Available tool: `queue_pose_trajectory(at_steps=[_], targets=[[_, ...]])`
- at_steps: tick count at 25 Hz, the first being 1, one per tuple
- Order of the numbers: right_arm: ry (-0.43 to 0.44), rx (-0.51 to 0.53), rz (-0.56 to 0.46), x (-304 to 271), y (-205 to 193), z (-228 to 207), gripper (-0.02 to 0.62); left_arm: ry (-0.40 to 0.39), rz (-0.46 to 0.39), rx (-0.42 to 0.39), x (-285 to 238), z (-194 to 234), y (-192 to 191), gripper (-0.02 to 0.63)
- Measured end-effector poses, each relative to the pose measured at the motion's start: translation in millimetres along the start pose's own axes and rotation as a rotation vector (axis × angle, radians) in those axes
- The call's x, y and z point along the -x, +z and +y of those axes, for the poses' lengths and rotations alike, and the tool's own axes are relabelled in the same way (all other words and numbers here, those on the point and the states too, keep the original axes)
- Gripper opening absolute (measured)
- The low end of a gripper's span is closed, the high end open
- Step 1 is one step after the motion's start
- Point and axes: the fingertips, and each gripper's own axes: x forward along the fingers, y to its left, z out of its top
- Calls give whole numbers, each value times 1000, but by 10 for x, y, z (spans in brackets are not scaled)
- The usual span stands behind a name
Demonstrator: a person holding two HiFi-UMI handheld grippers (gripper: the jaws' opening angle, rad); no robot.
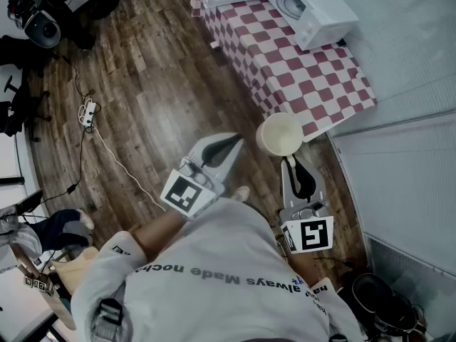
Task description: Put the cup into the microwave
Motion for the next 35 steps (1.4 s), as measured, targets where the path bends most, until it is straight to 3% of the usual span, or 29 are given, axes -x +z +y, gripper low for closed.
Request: queue_pose_trajectory(at_steps=[21,35], targets=[[-30,-25,18,-494,-59,654,41,-41,20,46,529,552,-90,5],[-48,-22,-7,-1022,4,145,41,-47,5,45,-72,1018,-21,5]])
